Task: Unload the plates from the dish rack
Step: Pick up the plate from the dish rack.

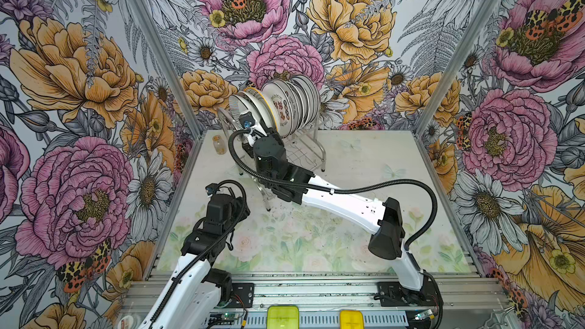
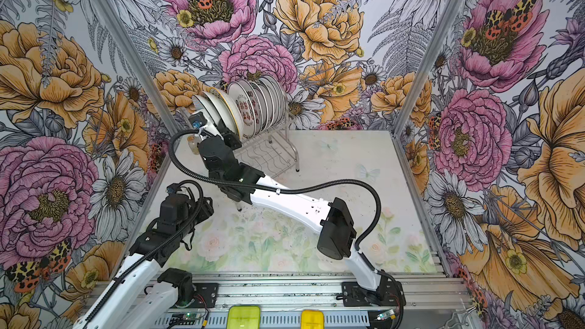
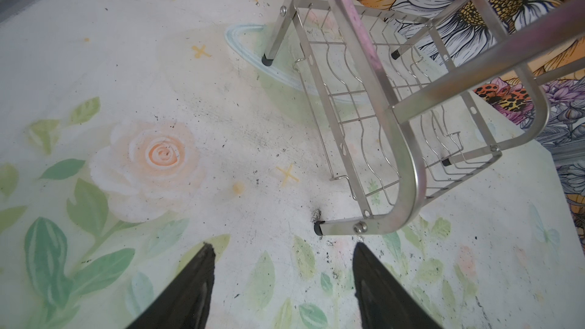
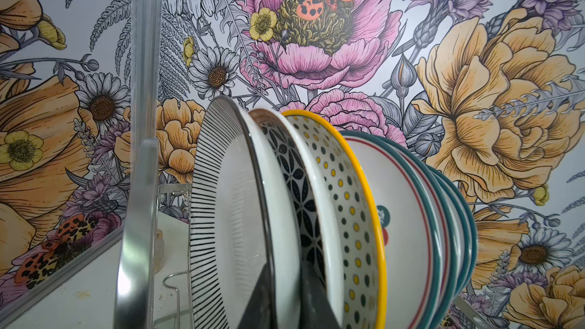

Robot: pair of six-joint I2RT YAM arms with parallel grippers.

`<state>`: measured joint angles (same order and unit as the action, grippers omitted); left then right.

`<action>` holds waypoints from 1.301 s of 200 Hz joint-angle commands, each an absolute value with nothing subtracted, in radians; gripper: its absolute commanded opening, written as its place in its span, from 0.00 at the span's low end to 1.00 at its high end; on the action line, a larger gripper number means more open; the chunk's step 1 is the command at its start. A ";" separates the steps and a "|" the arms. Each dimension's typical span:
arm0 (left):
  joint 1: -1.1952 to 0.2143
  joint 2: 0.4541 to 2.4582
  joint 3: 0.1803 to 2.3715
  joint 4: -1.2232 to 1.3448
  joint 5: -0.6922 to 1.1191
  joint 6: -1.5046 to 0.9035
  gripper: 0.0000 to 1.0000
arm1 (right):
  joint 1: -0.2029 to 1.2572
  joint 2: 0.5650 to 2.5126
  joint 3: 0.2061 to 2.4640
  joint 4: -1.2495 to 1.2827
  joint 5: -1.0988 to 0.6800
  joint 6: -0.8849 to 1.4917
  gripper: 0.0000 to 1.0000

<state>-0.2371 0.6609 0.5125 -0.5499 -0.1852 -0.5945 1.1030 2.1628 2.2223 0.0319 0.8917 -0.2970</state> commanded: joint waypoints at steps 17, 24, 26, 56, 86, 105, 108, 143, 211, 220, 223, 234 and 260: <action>-0.224 0.654 0.527 -0.524 -0.164 -0.581 0.69 | 1.113 2.220 2.248 -0.012 0.882 -0.350 0.15; -0.223 0.654 0.526 -0.524 -0.165 -0.581 0.69 | 1.113 2.221 2.249 -0.012 0.882 -0.357 0.14; -0.223 0.655 0.526 -0.524 -0.166 -0.583 0.69 | 1.115 2.223 2.250 -0.012 0.882 -0.357 0.13; -0.214 0.652 0.522 -0.525 -0.157 -0.592 0.70 | 1.122 2.231 2.254 -0.012 0.891 -0.380 0.07; -0.206 0.652 0.520 -0.524 -0.147 -0.595 0.70 | 1.130 2.236 2.256 -0.011 0.894 -0.403 0.01; -0.201 0.652 0.520 -0.523 -0.143 -0.598 0.70 | 1.138 2.241 2.266 -0.006 0.897 -0.424 0.00; -0.201 0.652 0.521 -0.522 -0.141 -0.598 0.70 | 1.140 2.244 2.269 -0.004 0.899 -0.430 0.00; -0.199 0.648 0.520 -0.519 -0.138 -0.596 0.70 | 1.155 2.285 2.329 0.012 0.920 -0.494 0.00; -0.185 0.645 0.507 -0.508 -0.132 -0.597 0.70 | 1.167 2.317 2.393 0.063 0.934 -0.577 0.00; -0.181 0.644 0.505 -0.507 -0.129 -0.597 0.70 | 1.169 2.315 2.393 0.076 0.937 -0.590 0.00; -0.181 0.645 0.505 -0.506 -0.129 -0.596 0.71 | 1.170 2.315 2.394 0.080 0.937 -0.593 0.00; -0.179 0.645 0.504 -0.504 -0.127 -0.597 0.70 | 1.171 2.310 2.393 0.087 0.933 -0.602 0.00; -0.177 0.648 0.502 -0.502 -0.123 -0.595 0.71 | 1.173 2.309 2.393 0.140 0.937 -0.655 0.00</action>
